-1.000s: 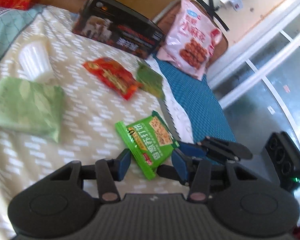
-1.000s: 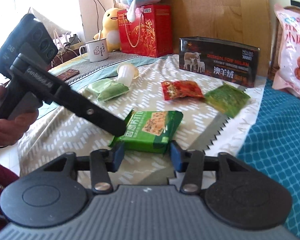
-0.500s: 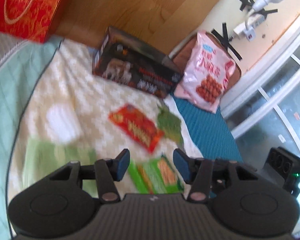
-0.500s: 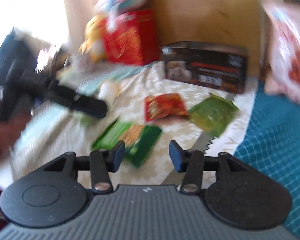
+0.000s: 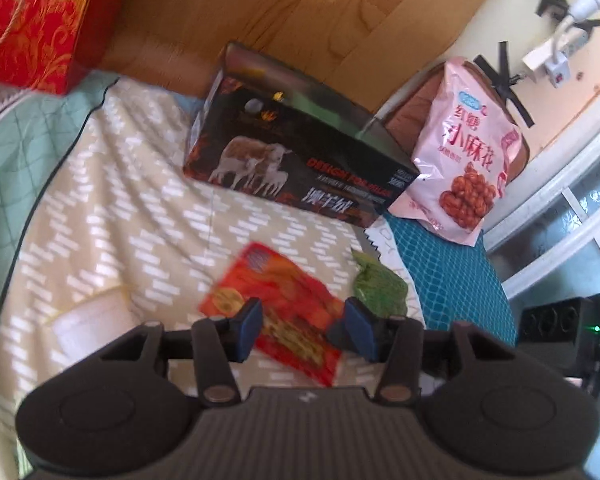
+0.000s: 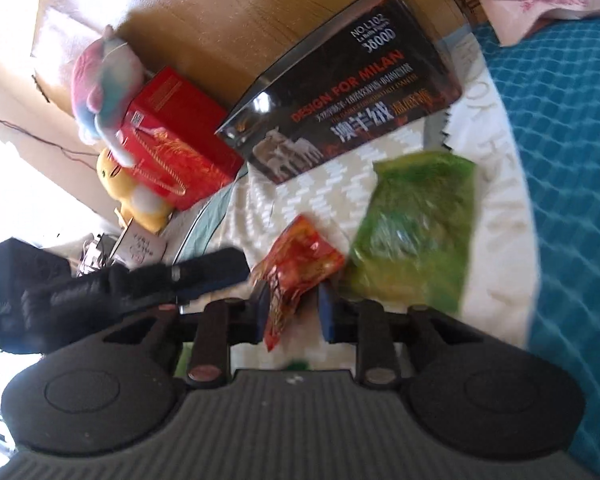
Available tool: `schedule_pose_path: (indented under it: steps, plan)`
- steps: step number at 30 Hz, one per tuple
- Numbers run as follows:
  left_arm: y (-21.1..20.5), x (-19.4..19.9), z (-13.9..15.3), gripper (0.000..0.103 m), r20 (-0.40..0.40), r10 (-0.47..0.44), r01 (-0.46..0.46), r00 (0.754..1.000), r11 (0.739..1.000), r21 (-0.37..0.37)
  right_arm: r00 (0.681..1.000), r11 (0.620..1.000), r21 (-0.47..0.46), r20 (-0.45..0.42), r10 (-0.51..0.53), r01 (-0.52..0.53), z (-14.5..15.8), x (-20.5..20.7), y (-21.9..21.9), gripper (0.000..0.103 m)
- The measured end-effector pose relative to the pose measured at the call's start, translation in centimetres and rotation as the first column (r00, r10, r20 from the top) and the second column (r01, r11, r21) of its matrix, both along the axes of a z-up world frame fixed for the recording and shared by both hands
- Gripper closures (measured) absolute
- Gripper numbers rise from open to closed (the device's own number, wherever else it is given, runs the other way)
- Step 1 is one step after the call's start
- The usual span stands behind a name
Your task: Organize snacks
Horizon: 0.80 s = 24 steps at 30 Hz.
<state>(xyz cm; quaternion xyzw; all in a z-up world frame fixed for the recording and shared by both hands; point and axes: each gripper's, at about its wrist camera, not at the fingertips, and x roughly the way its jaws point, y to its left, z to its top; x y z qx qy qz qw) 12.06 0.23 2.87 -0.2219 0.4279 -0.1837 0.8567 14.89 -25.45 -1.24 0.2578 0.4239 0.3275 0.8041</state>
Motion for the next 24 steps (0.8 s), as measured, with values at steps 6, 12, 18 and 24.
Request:
schedule_pose_path:
  steps: [6,12,18,24]
  plan:
    - [2.5,-0.1,0.6,0.045,0.001,0.048,-0.048,0.999,0.997,-0.065,0.997,0.987,0.155,-0.071,-0.028,0.039,-1.4,1.2,-2.5,0.099]
    - [2.4,0.1,0.9,0.019,0.024,0.039,-0.036,0.999,0.991,-0.129,0.986,0.923,0.37,-0.162,-0.05,0.107,-1.3,1.5,-6.4,0.099]
    - [2.1,0.9,0.1,0.009,-0.013,0.018,-0.021,1.0,0.971,-0.236,0.982,0.846,0.518,-0.188,-0.034,0.128,-0.6,1.0,-8.7,0.099]
    - [1.5,2.7,0.5,0.04,-0.01,-0.024,0.018,1.0,0.91,-0.414,0.989,0.794,0.597,-0.148,-0.028,0.112,1.5,2.0,-8.9,0.099]
